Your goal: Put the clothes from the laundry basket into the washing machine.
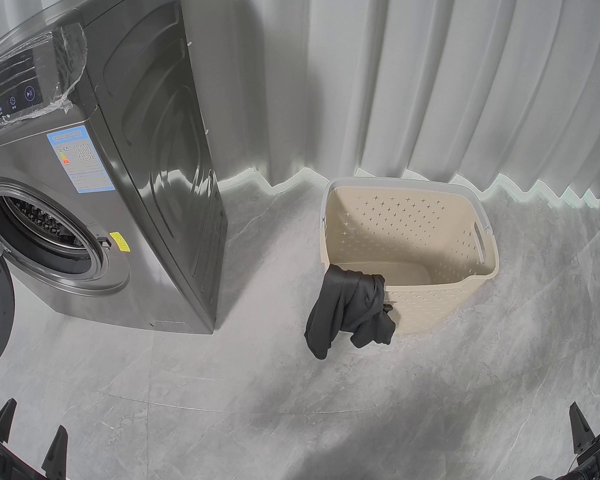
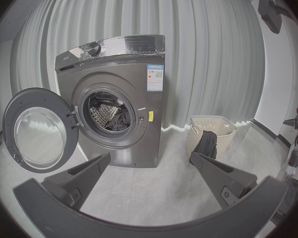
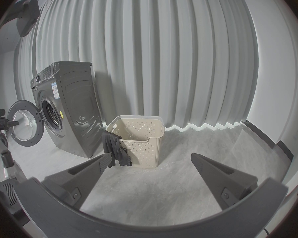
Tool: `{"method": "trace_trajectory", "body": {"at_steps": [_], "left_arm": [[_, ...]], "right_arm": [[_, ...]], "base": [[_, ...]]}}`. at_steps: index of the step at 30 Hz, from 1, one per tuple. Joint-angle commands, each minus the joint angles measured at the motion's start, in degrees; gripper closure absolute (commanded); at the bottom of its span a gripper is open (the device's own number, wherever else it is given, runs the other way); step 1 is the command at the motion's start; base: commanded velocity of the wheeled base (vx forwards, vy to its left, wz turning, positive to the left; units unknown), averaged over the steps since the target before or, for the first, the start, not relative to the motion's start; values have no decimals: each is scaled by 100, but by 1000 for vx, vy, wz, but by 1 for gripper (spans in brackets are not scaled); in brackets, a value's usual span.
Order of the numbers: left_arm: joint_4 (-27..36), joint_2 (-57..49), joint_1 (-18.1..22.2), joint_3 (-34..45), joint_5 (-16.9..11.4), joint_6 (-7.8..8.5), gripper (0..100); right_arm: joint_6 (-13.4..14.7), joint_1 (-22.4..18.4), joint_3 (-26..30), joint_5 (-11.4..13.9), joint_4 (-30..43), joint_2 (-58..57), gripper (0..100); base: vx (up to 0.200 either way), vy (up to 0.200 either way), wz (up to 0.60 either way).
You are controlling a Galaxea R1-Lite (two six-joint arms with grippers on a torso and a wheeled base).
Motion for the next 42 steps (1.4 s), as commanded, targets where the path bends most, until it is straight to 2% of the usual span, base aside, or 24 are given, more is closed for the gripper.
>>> {"method": "trace_trajectory", "body": {"at_steps": [1, 4, 5, 6, 8, 10, 12, 13, 15, 17, 19, 20, 22, 24, 29, 33, 42], "left_arm": [[2, -88, 0, 84, 1, -8, 0], [2, -88, 0, 84, 1, -8, 0], [2, -88, 0, 84, 1, -8, 0], [2, -88, 0, 84, 1, -8, 0], [2, -88, 0, 84, 1, -8, 0], [2, -88, 0, 84, 1, -8, 0], [2, -88, 0, 84, 1, 1, 0], [2, -88, 0, 84, 1, 1, 0], [2, -88, 0, 92, 1, 1, 0], [-7, -88, 0, 92, 1, 1, 0], [-7, -88, 0, 84, 1, 9, 0], [-7, -88, 0, 84, 1, 9, 0], [-7, -88, 0, 84, 1, 9, 0], [-7, -88, 0, 84, 1, 18, 0], [2, -88, 0, 92, 1, 18, 0], [2, -88, 0, 92, 1, 9, 0], [2, -88, 0, 92, -8, 27, 0]], "right_arm": [[-4, 6, 92, -5, 4, -88, 0], [14, 6, -48, 21, -172, -88, 0], [225, 23, -1077, 39, -312, 273, 0], [400, 32, -1463, 57, -269, 642, 0], [603, 32, -1859, 127, -84, 1310, 0], [611, 129, -1947, 619, 13, 2162, 0], [585, 190, -1938, 936, -93, 2971, 0], [603, 208, -1955, 1015, -277, 3507, 0], [594, 225, -1955, 1023, -506, 3902, 0], [585, 515, -1991, 1032, -1183, 5010, 0], [585, 682, -2008, 1023, -1279, 5203, 0], [673, 1069, -2052, 988, -1464, 5537, 0], [787, 1535, -2149, 909, -1675, 5950, 0], [910, 1684, -2289, 821, -1807, 6434, 0], [945, 1799, -2527, 751, -2272, 7348, 0], [945, 1860, -2492, 742, -2791, 7972, 0], [954, 2168, -2544, 681, -2976, 8526, 0]], "base": [[0, 0, 0], [0, 0, 0], [0, 0, 0], [0, 0, 0], [0, 0, 0], [0, 0, 0], [0, 0, 0], [0, 0, 0], [0, 0, 0], [0, 0, 0], [0, 0, 0], [0, 0, 0], [0, 0, 0], [0, 0, 0], [0, 0, 0], [0, 0, 0], [67, 0, 0]]}}
